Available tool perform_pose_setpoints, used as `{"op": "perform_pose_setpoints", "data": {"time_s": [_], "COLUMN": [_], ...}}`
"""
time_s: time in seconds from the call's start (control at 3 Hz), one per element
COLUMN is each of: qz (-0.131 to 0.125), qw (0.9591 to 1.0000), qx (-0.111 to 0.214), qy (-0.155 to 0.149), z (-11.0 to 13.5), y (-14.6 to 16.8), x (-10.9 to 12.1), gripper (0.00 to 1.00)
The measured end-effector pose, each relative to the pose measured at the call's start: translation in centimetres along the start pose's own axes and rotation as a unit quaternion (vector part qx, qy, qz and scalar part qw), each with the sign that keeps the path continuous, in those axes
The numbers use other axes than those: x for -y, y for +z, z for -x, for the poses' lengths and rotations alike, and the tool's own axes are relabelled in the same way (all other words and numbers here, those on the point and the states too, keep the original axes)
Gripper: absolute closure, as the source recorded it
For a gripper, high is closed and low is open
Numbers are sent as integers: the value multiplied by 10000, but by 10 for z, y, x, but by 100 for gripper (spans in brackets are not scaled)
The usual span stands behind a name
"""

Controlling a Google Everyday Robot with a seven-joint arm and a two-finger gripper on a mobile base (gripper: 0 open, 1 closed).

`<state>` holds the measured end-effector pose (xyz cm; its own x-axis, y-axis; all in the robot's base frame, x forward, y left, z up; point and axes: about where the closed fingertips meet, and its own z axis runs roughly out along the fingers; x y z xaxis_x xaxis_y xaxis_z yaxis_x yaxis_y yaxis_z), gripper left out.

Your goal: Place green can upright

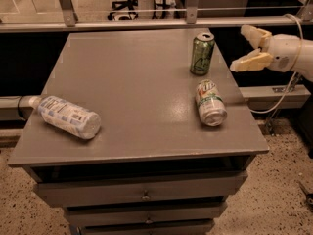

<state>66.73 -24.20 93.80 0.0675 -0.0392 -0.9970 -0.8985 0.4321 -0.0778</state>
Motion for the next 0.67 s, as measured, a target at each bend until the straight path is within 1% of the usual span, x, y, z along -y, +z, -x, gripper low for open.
{"op": "perform_pose_setpoints", "data": {"time_s": [0.33, 0.67], "qz": [-149, -186], "qw": [9971, 9967], "qx": [-515, -518], "qy": [-545, -603], "z": [43, 48], "y": [-25, -29], "x": [8, 11], "gripper": [0, 0]}}
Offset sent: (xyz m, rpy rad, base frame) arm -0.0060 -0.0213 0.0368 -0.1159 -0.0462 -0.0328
